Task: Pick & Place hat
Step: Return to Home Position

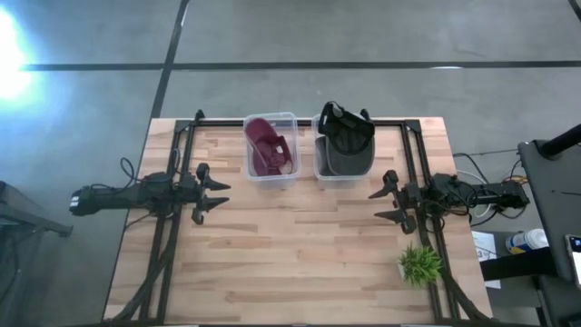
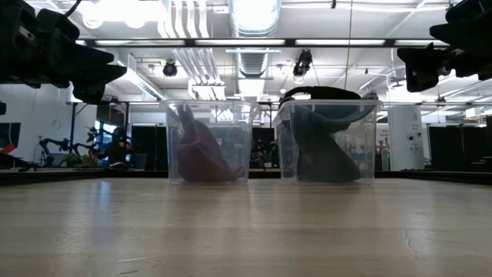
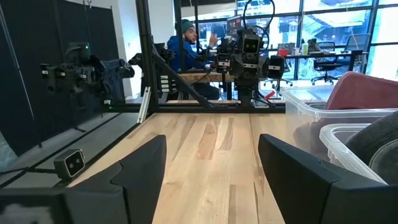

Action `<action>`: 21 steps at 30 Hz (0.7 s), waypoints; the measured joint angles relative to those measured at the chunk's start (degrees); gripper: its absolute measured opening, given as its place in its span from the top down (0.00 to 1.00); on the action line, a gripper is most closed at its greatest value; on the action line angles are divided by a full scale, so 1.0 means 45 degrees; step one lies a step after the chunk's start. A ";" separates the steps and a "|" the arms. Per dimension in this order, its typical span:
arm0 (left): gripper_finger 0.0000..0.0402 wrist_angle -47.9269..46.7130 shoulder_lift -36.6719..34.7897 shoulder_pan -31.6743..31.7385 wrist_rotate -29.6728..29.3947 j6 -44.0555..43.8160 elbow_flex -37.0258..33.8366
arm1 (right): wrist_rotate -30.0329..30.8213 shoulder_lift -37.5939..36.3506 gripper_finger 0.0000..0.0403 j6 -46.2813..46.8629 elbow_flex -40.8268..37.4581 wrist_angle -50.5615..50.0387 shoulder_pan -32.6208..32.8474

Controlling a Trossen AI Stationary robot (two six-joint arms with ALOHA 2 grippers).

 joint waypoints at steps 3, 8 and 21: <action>0.56 0.0000 -0.0004 0.0000 0.0000 0.0000 0.0000 | 0.0000 0.0000 0.36 -0.0016 0.0000 0.0000 0.0000; 0.56 0.0000 0.0000 0.0000 0.0000 -0.0001 0.0000 | 0.0000 0.0000 0.37 -0.0016 0.0000 0.0001 0.0000; 0.56 0.0002 0.0000 0.0011 0.0000 0.0000 0.0000 | 0.0003 0.0000 0.36 -0.0004 0.0000 0.0000 0.0005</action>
